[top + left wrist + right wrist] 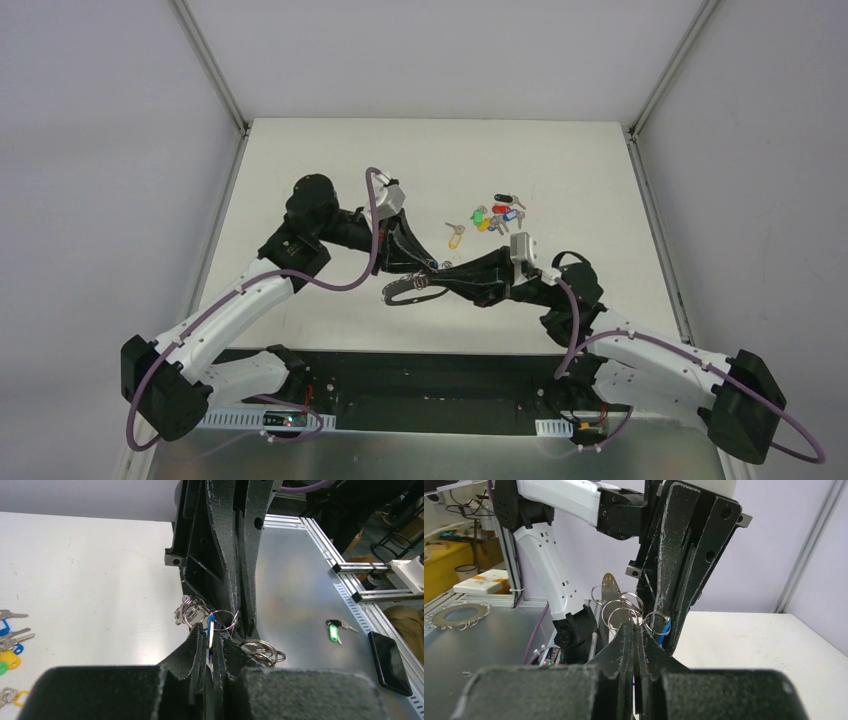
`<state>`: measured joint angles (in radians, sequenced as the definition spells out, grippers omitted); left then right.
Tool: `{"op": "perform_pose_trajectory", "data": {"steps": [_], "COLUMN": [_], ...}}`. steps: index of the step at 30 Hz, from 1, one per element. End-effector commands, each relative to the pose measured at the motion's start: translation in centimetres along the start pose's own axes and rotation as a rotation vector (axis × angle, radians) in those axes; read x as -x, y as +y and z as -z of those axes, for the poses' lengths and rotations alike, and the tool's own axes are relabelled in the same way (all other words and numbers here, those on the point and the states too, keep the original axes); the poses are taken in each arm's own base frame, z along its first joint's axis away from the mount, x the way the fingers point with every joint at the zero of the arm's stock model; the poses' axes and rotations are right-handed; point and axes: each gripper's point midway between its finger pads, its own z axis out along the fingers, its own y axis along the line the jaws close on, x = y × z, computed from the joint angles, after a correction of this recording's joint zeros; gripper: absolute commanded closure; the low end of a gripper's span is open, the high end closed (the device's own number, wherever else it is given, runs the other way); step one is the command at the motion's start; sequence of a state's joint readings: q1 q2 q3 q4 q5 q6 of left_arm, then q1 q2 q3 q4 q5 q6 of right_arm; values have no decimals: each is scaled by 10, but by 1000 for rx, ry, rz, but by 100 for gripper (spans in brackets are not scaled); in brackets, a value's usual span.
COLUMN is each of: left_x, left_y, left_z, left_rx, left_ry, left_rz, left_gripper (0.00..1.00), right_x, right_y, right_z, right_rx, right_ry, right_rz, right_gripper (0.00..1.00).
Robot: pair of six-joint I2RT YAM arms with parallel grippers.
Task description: Remove the keys from the keyring
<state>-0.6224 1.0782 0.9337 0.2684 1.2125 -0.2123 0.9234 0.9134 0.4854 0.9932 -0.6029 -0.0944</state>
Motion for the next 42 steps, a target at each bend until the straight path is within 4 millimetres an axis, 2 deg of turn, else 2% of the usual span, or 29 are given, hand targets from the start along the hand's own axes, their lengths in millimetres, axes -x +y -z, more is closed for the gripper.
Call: {"op": "perform_pose_trajectory", "data": {"steps": [1,9,21,33,42], "left_x": [0,4,4,12,8], "left_y": [-3,3,17,17,18], "left_z": [-8,-10,-12,-12,-12], "left_rx": [-33,-33,-14,-3,-1], "left_ry": [-5,-8,27,-25,-23], "left_rz": [83,181,424,419,443], "left_gripper": [100,100,100,100,100], "right_x": [44,45,44,64,74], "right_y": [-13,-20,-23,-46,-52], "right_z": [-3,0,0,9,16], "right_rx": [-86,-125,-136,-290,-348], "right_ry": [-158,-161,-123,-280,-335], "right_rz": [159,190,237,240,244], "right_gripper": [100,100,100,100,100]}}
